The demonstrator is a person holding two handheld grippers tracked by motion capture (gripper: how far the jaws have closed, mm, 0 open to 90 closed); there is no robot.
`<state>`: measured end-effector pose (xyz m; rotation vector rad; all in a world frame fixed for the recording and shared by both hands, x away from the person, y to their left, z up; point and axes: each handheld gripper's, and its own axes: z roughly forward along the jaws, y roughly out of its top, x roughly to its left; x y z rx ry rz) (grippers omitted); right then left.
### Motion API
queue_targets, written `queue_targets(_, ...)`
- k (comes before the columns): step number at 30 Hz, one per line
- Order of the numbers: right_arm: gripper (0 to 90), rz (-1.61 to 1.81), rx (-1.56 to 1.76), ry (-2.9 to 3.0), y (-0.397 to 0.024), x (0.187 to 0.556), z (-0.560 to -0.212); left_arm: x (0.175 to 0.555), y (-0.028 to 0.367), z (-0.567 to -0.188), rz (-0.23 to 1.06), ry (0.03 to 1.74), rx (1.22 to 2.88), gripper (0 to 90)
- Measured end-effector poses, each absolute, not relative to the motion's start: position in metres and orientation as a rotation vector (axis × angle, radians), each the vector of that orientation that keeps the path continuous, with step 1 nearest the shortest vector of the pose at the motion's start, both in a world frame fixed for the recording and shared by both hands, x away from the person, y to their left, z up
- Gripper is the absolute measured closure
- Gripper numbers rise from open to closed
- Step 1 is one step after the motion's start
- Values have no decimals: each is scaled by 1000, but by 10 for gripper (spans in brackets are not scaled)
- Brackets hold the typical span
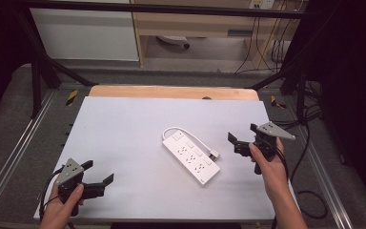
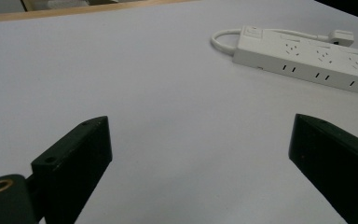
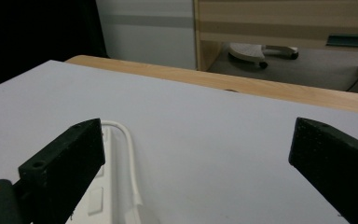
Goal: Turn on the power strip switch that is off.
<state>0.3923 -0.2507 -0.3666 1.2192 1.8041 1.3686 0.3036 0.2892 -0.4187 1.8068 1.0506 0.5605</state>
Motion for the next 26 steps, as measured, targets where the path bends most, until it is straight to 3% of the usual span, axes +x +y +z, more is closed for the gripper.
queue_targets(12,68,1335,1278,1736,-290,361,-400,304,289,-419,560,1055,1804,60)
queue_targets(26,53,1196,1327,1866,-284,354,-442,303,289,-418,561,1052,1796,59)
